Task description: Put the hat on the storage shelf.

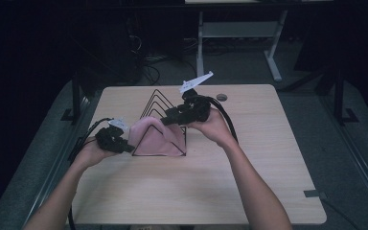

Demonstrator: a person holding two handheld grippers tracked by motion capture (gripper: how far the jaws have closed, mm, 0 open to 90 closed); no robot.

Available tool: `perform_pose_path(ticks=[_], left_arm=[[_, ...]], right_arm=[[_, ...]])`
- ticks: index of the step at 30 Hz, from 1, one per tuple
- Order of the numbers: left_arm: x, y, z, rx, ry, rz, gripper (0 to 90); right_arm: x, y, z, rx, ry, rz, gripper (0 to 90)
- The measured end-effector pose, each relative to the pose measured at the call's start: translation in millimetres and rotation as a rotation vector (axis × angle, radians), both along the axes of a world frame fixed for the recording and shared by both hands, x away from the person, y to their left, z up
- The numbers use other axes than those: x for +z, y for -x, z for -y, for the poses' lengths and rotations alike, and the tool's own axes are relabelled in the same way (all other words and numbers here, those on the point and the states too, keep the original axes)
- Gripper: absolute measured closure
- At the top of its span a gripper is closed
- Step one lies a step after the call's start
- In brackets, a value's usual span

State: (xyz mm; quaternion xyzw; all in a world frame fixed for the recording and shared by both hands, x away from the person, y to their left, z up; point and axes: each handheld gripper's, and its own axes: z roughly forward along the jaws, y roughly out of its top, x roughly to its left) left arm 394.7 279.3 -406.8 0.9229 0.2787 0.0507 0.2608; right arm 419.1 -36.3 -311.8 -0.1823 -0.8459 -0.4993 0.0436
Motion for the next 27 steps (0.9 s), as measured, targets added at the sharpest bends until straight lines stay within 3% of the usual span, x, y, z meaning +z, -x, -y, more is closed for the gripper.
perform_pose_path(ticks=[14, 19, 22, 27], left_arm=[[3.6, 8.6, -6.2, 0.023, 0.022, 0.005, 58.2], [5.5, 11.8, -11.8, 0.045, 0.034, 0.007, 53.9], [6.7, 12.7, -16.0, 0.056, 0.048, -0.014, 48.9], [8.8, 17.0, -18.1, 0.060, 0.050, -0.004, 45.9]], right_arm=[[-2.9, 1.1, 45.0, -0.106, 0.021, 0.001, 36.3], [-7.6, 3.1, 66.1, -0.154, 0.033, 0.003, 34.5], [-11.1, 5.2, 79.6, -0.187, 0.045, -0.017, 32.8], [-17.5, 9.5, 96.2, -0.217, 0.051, -0.025, 30.9]])
